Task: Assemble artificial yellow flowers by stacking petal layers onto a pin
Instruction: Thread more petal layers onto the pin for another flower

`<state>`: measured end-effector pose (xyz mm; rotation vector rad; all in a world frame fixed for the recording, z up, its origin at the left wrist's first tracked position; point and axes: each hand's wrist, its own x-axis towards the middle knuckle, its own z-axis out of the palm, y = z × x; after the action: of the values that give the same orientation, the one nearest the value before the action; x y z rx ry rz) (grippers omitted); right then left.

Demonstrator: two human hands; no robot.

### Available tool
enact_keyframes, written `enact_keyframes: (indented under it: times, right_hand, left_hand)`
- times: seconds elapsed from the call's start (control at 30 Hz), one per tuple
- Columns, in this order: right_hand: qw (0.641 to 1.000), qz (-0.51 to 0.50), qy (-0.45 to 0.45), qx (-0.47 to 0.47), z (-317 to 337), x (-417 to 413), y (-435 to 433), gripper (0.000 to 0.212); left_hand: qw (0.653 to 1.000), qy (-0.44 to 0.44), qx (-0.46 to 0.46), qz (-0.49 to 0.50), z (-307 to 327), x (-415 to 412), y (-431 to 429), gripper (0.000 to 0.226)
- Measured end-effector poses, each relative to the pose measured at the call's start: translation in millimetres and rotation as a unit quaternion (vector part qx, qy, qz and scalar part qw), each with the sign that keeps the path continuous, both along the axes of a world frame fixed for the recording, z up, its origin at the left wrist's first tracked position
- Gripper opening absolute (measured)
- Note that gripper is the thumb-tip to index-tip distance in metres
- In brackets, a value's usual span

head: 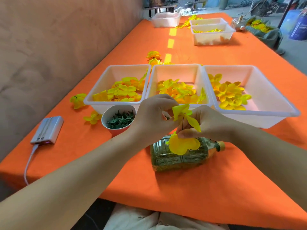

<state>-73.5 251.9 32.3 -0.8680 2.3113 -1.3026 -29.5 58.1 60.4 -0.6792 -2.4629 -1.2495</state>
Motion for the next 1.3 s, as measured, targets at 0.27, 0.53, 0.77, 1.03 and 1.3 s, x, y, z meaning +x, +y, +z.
enact_keyframes:
  times: [0.27,0.53,0.77,1.03,1.3]
  right_hand:
    - [1.000,0.004,-0.006,0.006,-5.8,-4.6,0.5,0.031]
    - [1.000,-0.009,-0.008,-0.006,-5.0,-4.4,0.7,0.030]
    - [0.994,0.036,-0.070,-0.079,-2.3,0.7,0.0,0.020]
    - [0.991,0.028,-0.084,-0.098,-3.8,-0.3,0.8,0.017]
    - [0.995,0.002,-0.060,-0.076,-9.3,1.5,2.7,0.023]
  left_hand:
    - [1.000,0.003,-0.009,-0.024,-2.3,2.4,2.1,0.006]
    - [0.998,0.049,0.001,-0.038,-4.0,7.0,-5.4,0.010]
    - [0.974,0.209,-0.076,-0.054,-9.8,5.5,-5.5,0.007]
    - [0.968,0.240,-0.072,-0.035,-18.1,3.2,-6.2,0.012]
    - [0.953,0.296,-0.070,-0.015,-26.7,4.9,-10.7,0.009]
